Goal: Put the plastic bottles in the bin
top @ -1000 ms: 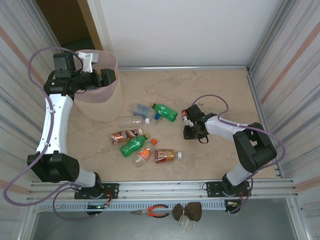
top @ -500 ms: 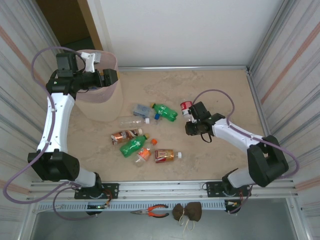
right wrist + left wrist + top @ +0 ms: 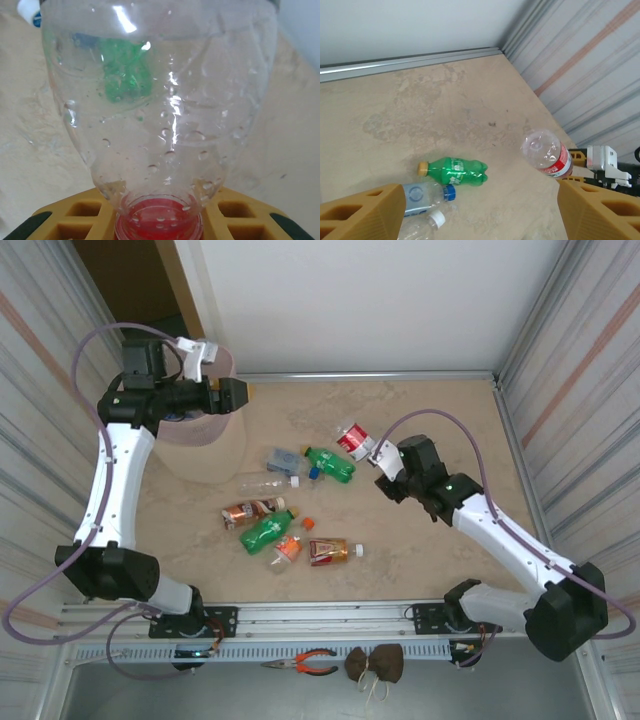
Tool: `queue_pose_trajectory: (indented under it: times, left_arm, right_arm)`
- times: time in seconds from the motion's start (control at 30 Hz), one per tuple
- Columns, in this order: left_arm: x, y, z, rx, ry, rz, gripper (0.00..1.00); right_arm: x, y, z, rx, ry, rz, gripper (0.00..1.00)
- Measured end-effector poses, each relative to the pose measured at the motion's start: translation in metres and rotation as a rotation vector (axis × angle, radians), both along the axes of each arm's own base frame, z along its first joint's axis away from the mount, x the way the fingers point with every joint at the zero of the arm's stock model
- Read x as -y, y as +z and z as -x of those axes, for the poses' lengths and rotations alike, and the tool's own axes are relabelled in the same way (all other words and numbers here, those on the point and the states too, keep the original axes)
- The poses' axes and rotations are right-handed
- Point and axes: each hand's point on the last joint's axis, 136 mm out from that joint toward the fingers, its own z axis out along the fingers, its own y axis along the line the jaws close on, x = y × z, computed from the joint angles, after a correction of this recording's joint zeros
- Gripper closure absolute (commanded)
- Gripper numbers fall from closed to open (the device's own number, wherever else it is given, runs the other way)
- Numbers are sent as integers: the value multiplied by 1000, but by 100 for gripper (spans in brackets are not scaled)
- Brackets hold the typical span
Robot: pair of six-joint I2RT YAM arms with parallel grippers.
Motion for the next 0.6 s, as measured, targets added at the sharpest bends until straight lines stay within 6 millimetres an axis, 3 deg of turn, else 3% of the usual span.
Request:
queue_pose_trajectory:
  times: [0.13,0.37,0.6]
  left_arm:
    - [18,3,13,10,-70,-15,20]
    - [50,-2,39,4,-198,-40,19]
    - [100,-7,89,11,-415,-85,17]
  right_arm:
    - [-8,31,3,145,211,129,82]
    - [-19,61,19,384,532,372,83]
    - [-35,91,22,581,714,537,94]
